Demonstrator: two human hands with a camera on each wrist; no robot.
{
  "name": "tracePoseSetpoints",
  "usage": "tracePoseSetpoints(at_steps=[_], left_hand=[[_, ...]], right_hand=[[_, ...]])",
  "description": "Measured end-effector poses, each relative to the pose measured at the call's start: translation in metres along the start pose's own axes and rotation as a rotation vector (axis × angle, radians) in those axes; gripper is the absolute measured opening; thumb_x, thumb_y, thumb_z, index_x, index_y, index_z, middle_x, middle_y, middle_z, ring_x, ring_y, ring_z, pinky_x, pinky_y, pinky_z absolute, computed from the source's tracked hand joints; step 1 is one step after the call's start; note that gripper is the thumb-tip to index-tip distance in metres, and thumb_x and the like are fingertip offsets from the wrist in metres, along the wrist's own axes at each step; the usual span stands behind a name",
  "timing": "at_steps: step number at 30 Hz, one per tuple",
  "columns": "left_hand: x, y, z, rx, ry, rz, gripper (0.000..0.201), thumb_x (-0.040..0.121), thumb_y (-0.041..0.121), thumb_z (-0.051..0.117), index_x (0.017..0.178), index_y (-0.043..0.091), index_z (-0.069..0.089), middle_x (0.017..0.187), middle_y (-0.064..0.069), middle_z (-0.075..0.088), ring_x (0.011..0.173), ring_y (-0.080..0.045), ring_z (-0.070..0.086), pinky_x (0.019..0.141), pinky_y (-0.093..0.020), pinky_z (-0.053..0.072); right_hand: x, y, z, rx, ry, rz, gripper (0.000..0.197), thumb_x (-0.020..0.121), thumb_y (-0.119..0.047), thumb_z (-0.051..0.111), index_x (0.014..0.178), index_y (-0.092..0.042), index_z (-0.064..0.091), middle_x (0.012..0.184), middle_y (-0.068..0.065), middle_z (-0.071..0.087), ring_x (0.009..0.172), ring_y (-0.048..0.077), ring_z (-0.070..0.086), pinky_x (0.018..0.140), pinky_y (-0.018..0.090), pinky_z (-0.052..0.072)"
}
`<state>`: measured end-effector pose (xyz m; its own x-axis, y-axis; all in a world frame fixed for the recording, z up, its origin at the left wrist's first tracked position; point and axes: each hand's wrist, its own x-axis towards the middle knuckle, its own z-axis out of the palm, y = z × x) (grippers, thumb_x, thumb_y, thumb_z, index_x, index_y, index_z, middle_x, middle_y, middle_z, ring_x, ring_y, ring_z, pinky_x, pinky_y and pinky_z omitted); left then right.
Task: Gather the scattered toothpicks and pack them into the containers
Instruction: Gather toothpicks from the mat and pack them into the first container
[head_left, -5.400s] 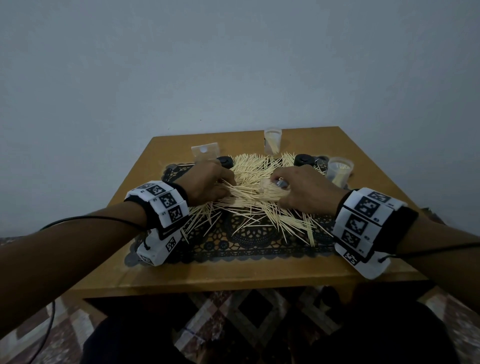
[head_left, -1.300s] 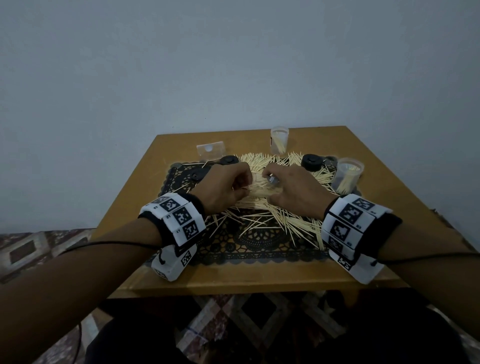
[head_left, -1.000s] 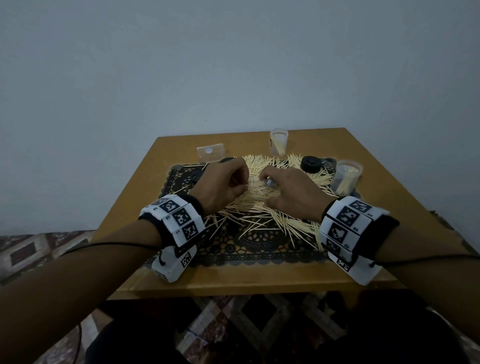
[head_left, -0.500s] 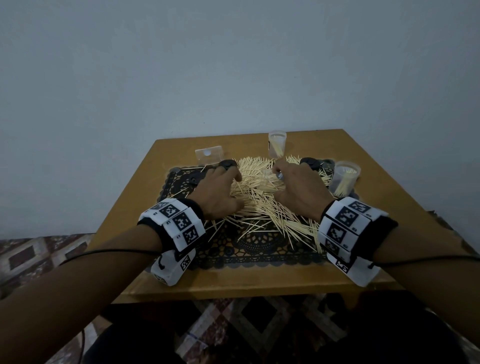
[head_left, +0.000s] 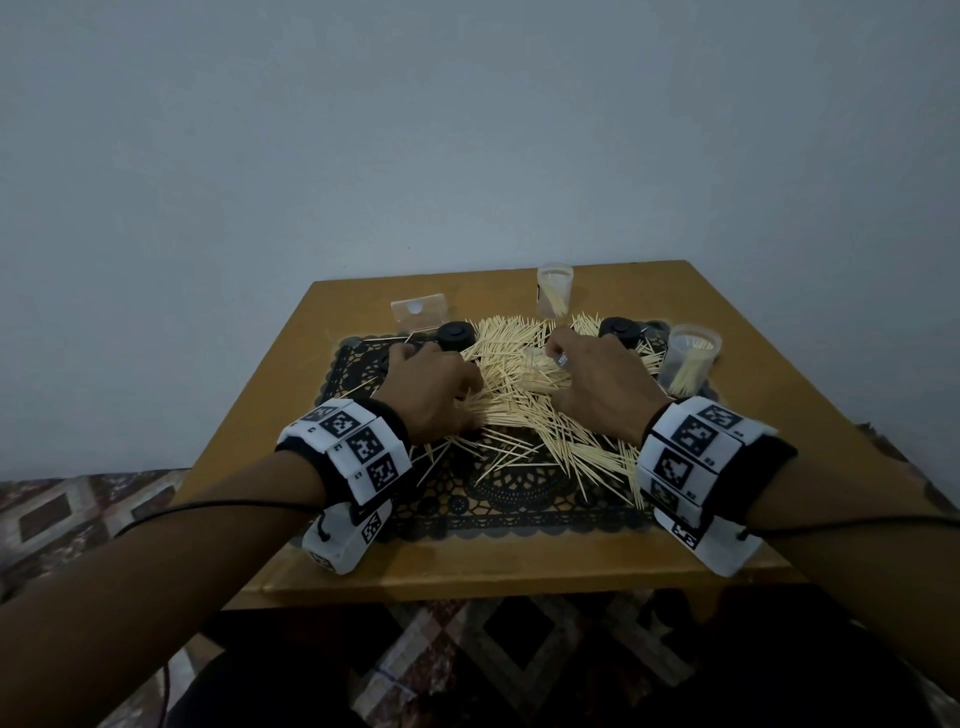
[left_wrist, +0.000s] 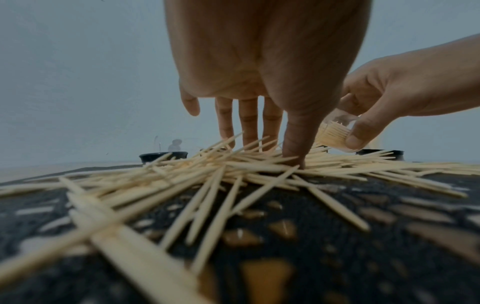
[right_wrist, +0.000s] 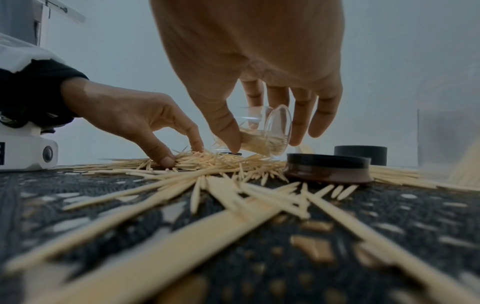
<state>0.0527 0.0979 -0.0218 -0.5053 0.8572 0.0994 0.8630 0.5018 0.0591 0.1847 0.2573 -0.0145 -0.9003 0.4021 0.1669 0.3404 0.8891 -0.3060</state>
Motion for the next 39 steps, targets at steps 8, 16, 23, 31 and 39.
tracePoseSetpoints(at_steps=[8, 16, 23, 31, 39], left_hand=[[0.0005, -0.0009, -0.0002, 0.031, 0.008, 0.072, 0.028, 0.084, 0.047, 0.065, 0.104, 0.028, 0.062, 0.099, 0.008, 0.067, 0.099, -0.017, 0.057, 0.095, -0.041, 0.036], [0.0003, -0.0019, -0.0003, -0.021, 0.002, 0.128, 0.018, 0.085, 0.032, 0.069, 0.096, 0.019, 0.062, 0.092, 0.001, 0.069, 0.085, -0.02, 0.062, 0.078, -0.034, 0.051], [0.0022, -0.0038, -0.0009, -0.07, 0.034, 0.112, 0.005, 0.084, 0.017, 0.066, 0.086, 0.016, 0.062, 0.081, 0.002, 0.063, 0.078, -0.02, 0.058, 0.066, -0.029, 0.043], [0.0014, -0.0059, -0.0036, -0.206, 0.173, 0.025, 0.005, 0.083, 0.014, 0.07, 0.088, 0.013, 0.071, 0.085, -0.002, 0.071, 0.079, -0.02, 0.063, 0.073, -0.033, 0.051], [0.0008, -0.0037, -0.0048, -0.281, 0.223, 0.068, 0.009, 0.085, 0.018, 0.07, 0.091, 0.014, 0.075, 0.086, 0.0, 0.073, 0.079, -0.017, 0.066, 0.076, -0.036, 0.053]], right_hand=[[0.0021, 0.0007, 0.0018, 0.038, -0.038, -0.052, 0.038, 0.082, -0.02, 0.07, 0.114, -0.018, 0.051, 0.088, -0.003, 0.05, 0.093, 0.027, 0.05, 0.082, 0.038, 0.043], [0.0032, 0.0024, 0.0044, 0.058, -0.035, -0.052, 0.038, 0.079, -0.02, 0.072, 0.112, -0.018, 0.053, 0.088, -0.002, 0.052, 0.087, 0.027, 0.052, 0.081, 0.037, 0.045], [0.0046, 0.005, 0.0051, 0.052, -0.018, -0.037, 0.038, 0.078, -0.02, 0.072, 0.111, -0.019, 0.052, 0.076, -0.008, 0.048, 0.08, 0.025, 0.049, 0.074, 0.033, 0.041], [0.0046, 0.0067, 0.0029, 0.02, 0.011, 0.005, 0.035, 0.081, -0.025, 0.072, 0.108, -0.02, 0.05, 0.087, -0.003, 0.051, 0.084, 0.025, 0.047, 0.083, 0.04, 0.044], [0.001, 0.0026, 0.002, 0.091, -0.006, -0.08, 0.037, 0.08, -0.027, 0.073, 0.11, -0.015, 0.055, 0.088, -0.001, 0.056, 0.082, 0.026, 0.053, 0.079, 0.038, 0.046]])
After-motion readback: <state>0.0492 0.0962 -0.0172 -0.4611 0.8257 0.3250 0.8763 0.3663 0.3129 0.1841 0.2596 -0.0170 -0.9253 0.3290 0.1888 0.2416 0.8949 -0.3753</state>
